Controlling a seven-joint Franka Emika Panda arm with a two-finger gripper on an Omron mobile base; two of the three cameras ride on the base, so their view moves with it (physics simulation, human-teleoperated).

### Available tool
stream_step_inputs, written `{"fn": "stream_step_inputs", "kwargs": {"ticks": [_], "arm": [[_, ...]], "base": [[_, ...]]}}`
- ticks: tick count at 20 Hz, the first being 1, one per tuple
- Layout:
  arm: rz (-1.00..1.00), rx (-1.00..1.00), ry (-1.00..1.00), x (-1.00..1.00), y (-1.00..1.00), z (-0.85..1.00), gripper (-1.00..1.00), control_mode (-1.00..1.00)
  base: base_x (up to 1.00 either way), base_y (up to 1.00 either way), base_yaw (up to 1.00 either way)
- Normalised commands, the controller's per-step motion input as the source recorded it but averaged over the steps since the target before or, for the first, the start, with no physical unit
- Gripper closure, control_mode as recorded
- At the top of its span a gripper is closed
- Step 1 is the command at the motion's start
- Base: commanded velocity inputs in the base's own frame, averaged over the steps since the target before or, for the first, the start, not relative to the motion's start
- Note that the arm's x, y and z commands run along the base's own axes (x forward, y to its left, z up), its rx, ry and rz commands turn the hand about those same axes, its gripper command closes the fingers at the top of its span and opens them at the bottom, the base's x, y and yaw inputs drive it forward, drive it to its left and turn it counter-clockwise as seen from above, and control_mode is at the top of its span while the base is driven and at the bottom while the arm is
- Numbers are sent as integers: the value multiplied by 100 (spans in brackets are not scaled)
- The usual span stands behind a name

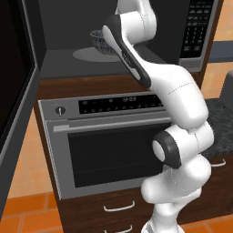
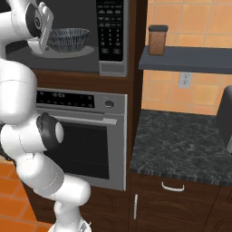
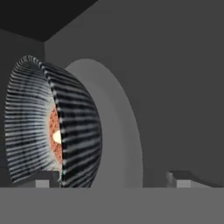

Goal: Open the microwave, place the bowl with waffle inside the microwave, then close the microwave door and turn it on.

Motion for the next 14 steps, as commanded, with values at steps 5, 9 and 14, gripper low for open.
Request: {"fn": "stream_step_inputs", "kwargs": {"ticks": [5,9,14], "arm": [[18,-12,-8,-100,-9,7,-100,-100],[30,-17,-1,-100,-25,-9,-100,-100],[27,-17,0,-100,-15,-6,-100,-100]], "base": [[0,0,0],[0,0,0],[0,0,0]]}}
